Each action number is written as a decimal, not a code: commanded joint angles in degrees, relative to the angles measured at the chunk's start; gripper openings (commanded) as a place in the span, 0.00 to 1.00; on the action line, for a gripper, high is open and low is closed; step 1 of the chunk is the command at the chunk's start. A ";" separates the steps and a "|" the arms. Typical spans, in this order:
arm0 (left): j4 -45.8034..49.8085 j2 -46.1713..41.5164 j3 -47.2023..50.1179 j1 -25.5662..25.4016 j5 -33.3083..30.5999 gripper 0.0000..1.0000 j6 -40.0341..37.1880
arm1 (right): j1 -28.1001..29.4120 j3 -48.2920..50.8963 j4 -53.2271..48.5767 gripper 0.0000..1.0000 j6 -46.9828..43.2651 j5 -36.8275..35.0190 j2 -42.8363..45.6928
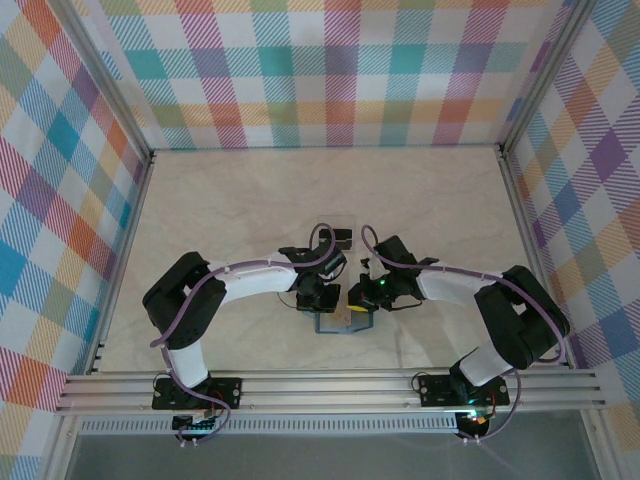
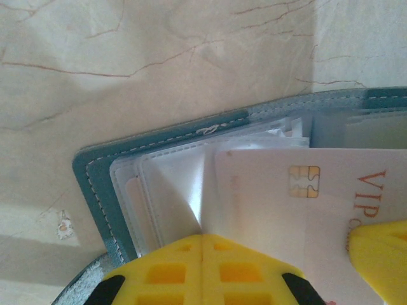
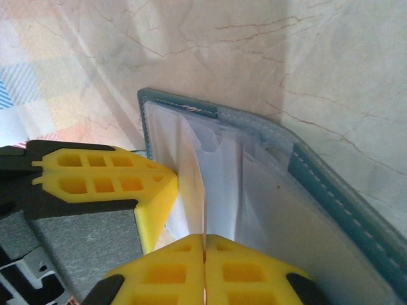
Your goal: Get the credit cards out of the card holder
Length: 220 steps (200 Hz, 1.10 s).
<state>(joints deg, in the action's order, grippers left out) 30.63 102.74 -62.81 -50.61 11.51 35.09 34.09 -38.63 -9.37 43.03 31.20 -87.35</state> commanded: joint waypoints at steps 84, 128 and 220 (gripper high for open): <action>3.97 0.01 2.99 -0.55 -1.98 0.07 -0.33 | -0.34 -7.49 -23.89 0.03 -9.17 -15.23 3.13; 4.20 -0.62 3.06 -0.54 -1.36 0.07 -0.30 | -0.34 -9.70 -27.04 0.02 -10.76 -18.31 3.58; 4.34 -4.87 1.31 -0.54 -0.16 0.08 0.70 | -0.33 -9.88 -21.93 0.02 -9.90 -12.22 9.22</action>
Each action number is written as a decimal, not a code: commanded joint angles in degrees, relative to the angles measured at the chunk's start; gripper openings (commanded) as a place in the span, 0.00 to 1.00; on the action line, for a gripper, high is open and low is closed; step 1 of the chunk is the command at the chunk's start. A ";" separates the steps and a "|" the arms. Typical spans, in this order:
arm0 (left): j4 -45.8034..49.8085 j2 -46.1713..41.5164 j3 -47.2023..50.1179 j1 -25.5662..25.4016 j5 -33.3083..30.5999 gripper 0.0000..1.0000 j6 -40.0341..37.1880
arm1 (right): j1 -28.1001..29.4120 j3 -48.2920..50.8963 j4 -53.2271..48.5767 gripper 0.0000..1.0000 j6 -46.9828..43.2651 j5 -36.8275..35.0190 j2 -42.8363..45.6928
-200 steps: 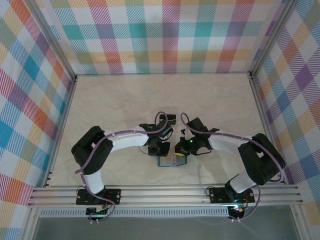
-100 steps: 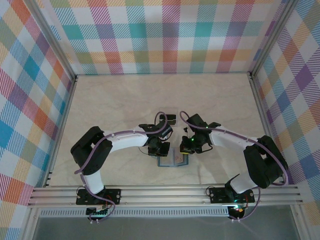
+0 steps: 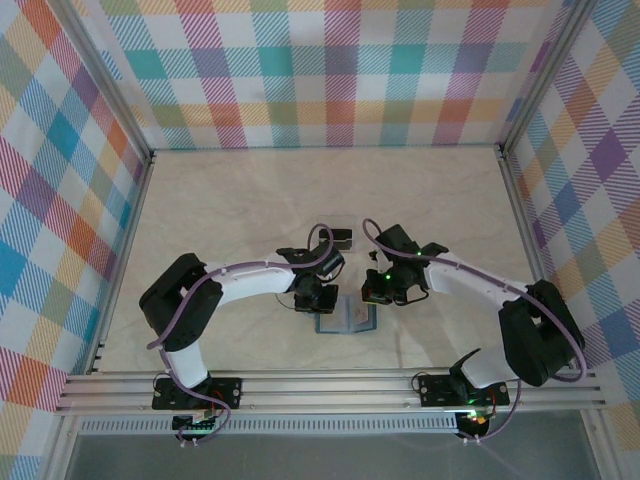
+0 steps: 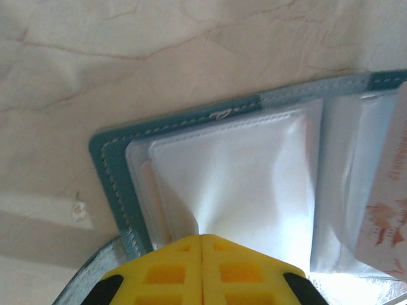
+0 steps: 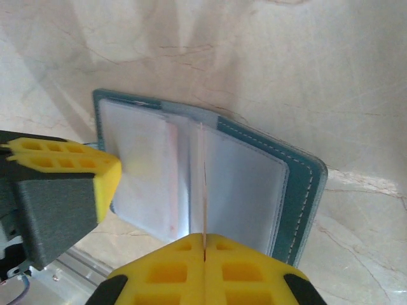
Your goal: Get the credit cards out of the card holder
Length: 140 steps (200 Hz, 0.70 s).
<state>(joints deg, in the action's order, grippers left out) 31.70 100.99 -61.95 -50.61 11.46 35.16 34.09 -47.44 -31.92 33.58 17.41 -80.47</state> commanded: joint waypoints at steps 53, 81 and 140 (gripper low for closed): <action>5.00 -5.69 -0.43 -0.55 -1.88 0.08 0.80 | -0.34 -4.89 -1.12 0.02 -5.04 -0.77 3.33; 5.91 -7.92 0.23 0.18 -4.29 0.08 1.32 | -0.34 -8.84 -3.55 0.01 -12.08 -3.92 1.51; 5.45 -12.93 4.02 5.14 -4.38 0.09 1.76 | -0.25 -20.75 -9.91 0.03 -37.06 -4.34 -7.38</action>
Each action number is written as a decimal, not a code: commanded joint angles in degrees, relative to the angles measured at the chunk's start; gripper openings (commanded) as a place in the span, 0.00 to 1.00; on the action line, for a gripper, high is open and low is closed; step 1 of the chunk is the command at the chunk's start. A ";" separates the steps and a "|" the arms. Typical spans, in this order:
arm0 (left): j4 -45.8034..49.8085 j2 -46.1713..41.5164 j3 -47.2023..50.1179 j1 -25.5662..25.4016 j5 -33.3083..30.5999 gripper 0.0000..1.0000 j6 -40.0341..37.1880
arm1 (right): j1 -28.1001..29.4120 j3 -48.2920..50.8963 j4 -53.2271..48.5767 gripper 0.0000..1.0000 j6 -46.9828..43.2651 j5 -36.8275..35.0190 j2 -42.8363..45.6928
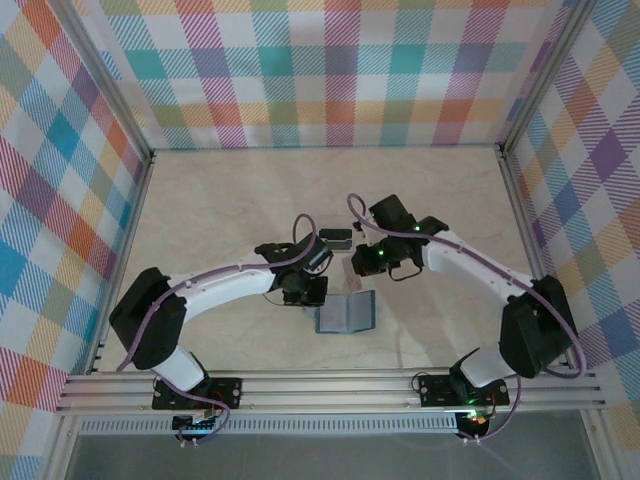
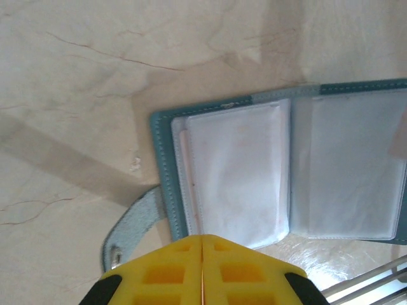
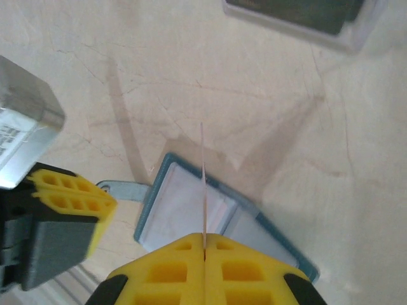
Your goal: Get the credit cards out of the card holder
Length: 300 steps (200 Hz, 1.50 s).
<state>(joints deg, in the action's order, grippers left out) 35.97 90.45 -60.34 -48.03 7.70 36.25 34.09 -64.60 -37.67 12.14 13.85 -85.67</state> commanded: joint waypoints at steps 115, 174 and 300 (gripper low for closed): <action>-4.13 -9.34 13.22 13.50 4.33 0.10 -1.33 | -0.25 -23.67 -7.18 0.00 -55.38 -15.57 -17.12; -6.67 -8.08 14.68 14.72 5.58 0.10 -1.86 | -0.27 -36.71 -14.00 0.00 -63.25 -17.12 -25.73; -7.82 -3.88 13.82 15.68 7.24 0.10 -3.47 | 0.39 -48.04 -17.74 0.00 -68.92 -19.25 -34.63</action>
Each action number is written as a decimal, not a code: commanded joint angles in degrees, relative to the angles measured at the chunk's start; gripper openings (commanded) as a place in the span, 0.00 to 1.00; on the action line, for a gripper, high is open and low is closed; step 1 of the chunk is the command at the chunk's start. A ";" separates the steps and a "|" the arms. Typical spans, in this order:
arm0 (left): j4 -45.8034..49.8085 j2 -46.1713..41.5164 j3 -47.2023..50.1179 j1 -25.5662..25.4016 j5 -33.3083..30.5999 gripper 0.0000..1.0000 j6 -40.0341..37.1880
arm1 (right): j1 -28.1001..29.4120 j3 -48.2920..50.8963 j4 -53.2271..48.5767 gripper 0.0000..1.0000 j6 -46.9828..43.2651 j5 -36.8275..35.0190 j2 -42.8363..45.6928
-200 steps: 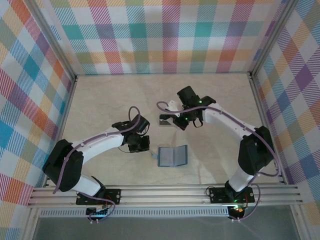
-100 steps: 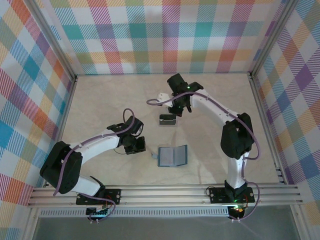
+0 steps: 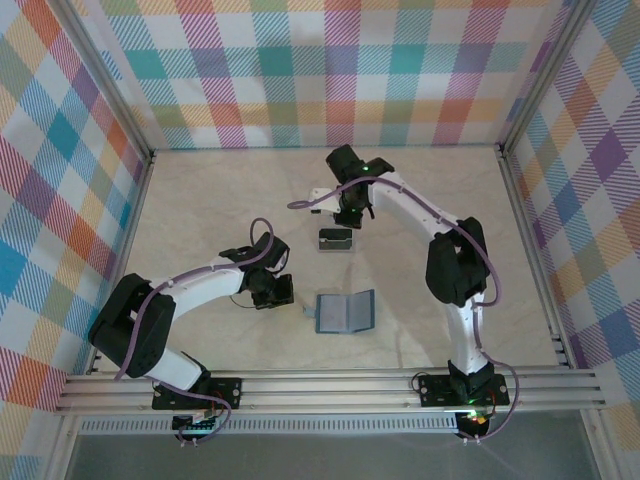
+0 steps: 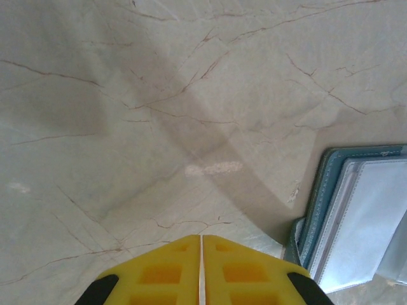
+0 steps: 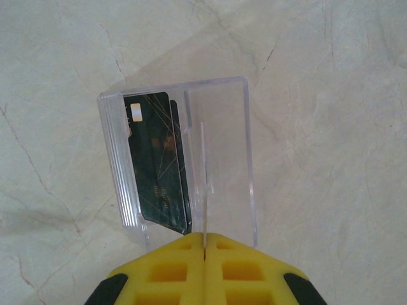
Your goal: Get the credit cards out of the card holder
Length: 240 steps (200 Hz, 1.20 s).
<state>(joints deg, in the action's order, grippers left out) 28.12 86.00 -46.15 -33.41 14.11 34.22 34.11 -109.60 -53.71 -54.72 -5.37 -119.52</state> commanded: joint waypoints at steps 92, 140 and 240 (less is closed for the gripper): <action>0.00 1.41 -0.38 1.94 1.53 0.10 -2.20 | 0.74 -7.06 -2.80 0.00 -4.63 -0.18 -5.15; 0.14 1.42 -0.10 2.31 1.54 0.10 -2.27 | 1.99 -10.02 -9.68 0.00 -5.83 0.94 -8.42; 1.05 1.10 -0.04 3.09 1.45 0.10 -2.73 | 2.72 -12.66 -3.55 0.28 -6.03 -5.56 -10.98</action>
<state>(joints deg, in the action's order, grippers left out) 28.32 86.96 -46.15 -31.16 15.00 32.49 36.62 -120.44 -60.12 -60.62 -8.23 -130.15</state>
